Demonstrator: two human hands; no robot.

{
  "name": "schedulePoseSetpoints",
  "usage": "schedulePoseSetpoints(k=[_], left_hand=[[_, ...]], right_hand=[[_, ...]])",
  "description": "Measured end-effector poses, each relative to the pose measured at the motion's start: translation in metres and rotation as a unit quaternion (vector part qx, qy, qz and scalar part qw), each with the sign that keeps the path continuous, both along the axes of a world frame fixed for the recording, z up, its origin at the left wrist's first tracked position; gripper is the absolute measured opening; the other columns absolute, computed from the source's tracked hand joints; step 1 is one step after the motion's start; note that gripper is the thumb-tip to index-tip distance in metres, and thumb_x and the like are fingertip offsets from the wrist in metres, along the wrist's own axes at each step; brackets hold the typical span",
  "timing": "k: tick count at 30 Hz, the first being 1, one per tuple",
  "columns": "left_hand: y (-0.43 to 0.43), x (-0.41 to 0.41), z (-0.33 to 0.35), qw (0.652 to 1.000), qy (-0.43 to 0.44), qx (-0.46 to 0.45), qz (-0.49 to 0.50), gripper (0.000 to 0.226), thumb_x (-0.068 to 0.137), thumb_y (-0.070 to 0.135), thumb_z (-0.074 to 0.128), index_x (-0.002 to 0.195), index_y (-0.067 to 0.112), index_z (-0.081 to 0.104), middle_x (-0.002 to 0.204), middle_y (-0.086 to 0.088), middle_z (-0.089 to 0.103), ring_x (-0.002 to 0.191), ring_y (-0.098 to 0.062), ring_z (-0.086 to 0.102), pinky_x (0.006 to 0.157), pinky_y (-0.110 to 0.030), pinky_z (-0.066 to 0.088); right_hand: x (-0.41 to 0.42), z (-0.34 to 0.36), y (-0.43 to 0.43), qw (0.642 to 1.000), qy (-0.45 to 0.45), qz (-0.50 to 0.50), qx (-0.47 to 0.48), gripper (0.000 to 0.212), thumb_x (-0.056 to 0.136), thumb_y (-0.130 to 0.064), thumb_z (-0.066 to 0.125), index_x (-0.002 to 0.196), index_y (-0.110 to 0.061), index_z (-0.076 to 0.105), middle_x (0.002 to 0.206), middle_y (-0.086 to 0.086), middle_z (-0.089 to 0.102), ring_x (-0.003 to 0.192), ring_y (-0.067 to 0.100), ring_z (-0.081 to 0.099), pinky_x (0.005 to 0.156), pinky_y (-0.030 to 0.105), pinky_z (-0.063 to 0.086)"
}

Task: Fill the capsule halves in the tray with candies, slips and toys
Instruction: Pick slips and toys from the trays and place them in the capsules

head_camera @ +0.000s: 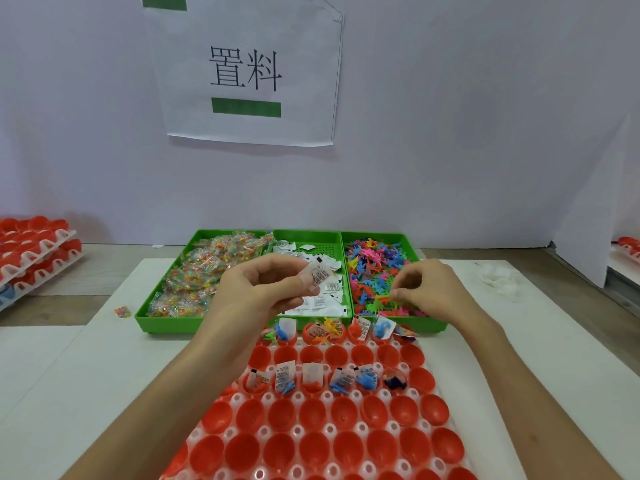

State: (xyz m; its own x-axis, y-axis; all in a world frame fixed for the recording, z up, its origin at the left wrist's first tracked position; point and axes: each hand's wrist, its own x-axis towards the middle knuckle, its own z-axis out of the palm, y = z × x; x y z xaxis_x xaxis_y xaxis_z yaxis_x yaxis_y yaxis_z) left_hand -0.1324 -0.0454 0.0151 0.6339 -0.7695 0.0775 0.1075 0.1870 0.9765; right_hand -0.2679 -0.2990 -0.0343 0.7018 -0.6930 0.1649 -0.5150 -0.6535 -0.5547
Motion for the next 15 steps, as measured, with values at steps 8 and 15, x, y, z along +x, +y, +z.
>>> schedulePoseSetpoints(k=[8,15], left_hand=[[0.002,-0.004,0.003,1.0,0.005,0.013,0.022,0.016,0.082,0.002,0.075,0.077,0.017,0.078,0.088,-0.01,0.075,0.088,-0.026,0.074,0.071,-0.021,0.058],[0.003,-0.015,0.01,1.0,0.005,-0.009,0.011,0.008,0.072,0.011,0.081,0.076,0.017,0.079,0.081,-0.007,0.074,0.083,-0.022,0.075,0.068,-0.02,0.057]], right_hand=[[-0.013,0.072,0.043,0.909,-0.302,0.16,0.241,0.024,0.068,-0.02,0.083,0.09,-0.017,0.076,0.075,-0.004,0.073,0.063,0.012,0.069,0.065,0.02,0.054],[-0.008,0.104,0.102,0.91,-0.258,0.27,0.179,0.013,0.077,-0.014,0.082,0.089,-0.016,0.077,0.081,0.004,0.077,0.069,0.021,0.075,0.068,0.022,0.057]])
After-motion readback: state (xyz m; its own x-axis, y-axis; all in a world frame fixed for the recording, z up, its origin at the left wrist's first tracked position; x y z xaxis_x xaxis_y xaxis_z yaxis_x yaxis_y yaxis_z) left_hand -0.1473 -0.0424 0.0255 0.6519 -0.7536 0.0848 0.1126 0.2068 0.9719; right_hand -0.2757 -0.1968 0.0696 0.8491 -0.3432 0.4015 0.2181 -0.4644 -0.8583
